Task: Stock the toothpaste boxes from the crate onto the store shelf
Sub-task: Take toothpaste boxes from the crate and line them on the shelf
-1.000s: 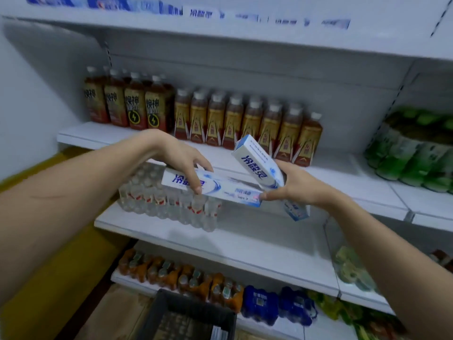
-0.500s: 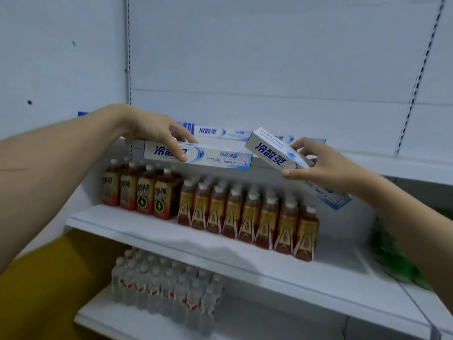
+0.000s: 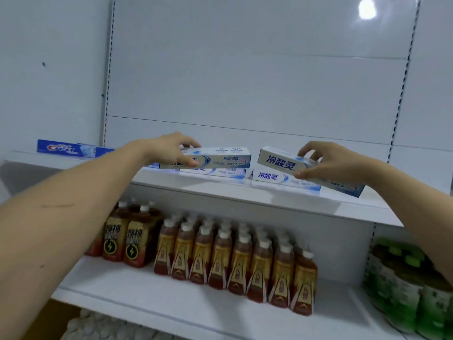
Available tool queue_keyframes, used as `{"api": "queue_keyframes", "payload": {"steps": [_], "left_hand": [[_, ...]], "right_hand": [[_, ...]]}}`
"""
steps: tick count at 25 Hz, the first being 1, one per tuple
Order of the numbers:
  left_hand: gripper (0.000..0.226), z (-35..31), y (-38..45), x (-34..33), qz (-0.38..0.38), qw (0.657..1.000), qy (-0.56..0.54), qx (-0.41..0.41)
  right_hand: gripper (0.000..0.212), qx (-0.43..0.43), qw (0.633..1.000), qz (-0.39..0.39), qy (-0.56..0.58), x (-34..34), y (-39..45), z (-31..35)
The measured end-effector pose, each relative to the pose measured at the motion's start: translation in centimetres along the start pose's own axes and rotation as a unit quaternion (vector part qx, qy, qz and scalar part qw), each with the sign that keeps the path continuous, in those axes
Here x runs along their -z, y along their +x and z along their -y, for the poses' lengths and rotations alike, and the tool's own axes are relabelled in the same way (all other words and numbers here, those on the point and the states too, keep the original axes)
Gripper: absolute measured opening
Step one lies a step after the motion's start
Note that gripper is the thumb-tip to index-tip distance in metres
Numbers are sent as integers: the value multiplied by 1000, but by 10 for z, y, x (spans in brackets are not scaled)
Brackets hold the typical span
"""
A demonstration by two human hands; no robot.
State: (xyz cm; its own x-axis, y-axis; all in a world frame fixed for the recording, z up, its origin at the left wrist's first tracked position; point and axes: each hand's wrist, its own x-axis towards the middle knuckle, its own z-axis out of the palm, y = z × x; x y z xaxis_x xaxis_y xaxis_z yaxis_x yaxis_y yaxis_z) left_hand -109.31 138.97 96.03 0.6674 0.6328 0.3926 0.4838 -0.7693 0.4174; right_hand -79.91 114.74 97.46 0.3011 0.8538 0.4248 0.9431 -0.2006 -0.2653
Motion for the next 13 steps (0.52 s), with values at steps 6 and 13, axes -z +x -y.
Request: {"api": "queue_keyframes", "payload": {"steps": [6,13], "left_hand": [[57,25,43,-24,65,992,112,-3],[46,57,74,-34,73,995,64,2]], "right_hand": [[47,-44,993,51,-96,-23,52,-15],[50,-81,987,77,-112,-70,93,-29]]}}
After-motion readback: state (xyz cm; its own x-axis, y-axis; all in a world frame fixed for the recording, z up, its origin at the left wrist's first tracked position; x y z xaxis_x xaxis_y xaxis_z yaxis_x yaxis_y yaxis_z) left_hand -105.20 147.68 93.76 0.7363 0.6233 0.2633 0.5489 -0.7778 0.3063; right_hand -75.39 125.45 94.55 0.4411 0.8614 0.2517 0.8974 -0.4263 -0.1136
